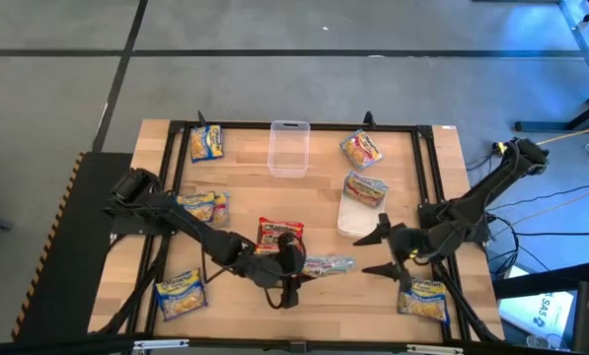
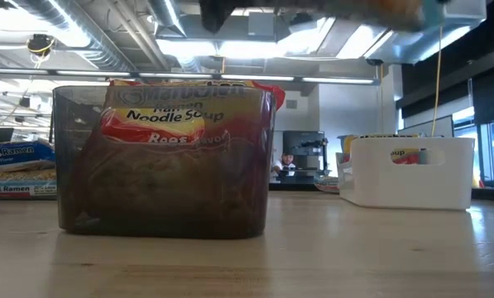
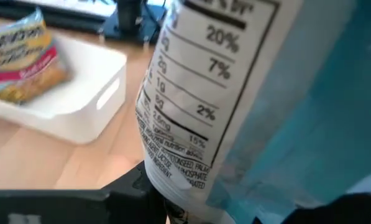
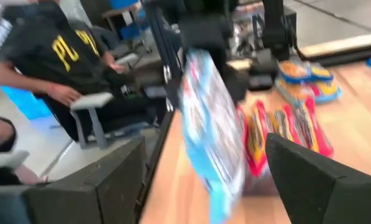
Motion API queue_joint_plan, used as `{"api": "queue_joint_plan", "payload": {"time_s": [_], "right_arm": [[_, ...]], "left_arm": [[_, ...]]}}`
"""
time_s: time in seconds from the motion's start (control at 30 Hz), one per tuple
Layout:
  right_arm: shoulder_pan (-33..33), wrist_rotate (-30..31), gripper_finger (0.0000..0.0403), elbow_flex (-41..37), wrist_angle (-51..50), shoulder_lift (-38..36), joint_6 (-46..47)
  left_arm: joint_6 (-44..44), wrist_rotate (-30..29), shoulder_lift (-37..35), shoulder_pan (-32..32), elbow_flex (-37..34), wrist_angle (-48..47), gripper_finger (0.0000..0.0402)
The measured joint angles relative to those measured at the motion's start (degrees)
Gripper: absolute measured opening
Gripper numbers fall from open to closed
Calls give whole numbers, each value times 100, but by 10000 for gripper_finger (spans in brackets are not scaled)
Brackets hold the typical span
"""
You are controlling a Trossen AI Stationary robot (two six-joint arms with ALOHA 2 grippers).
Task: Sort Maruchan noodles
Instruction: Put the light blue noodle pack into the white bin
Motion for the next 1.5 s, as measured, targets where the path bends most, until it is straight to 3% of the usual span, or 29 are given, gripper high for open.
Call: {"api": "queue_joint_plan", "payload": {"time_s": [0.17, 0.37, 0.7, 1.13, 1.27, 1.5], "right_arm": [[-138, 57, 303, 851, -534, 321, -327], [-560, -168, 303, 2292, -2204, 1363, -313], [-1236, -1282, 303, 4577, -4606, 3180, -52], [-1478, -1910, 300, 4908, -5051, 4045, -22], [-1476, -1943, 260, 4908, -5037, 4068, -100], [-1476, -1946, 131, 4908, -5042, 4068, -302]], "left_arm": [[-109, -5, 0, -2, 0, -227, 159], [-109, -17, 0, 32, 0, -233, 159], [-142, -2, 0, 37, 0, -273, 159], [-240, -19, 0, 46, 0, -378, 159], [-242, -21, 0, 46, 0, -373, 159], [-336, -32, 2, 46, 0, -367, 182]]}}
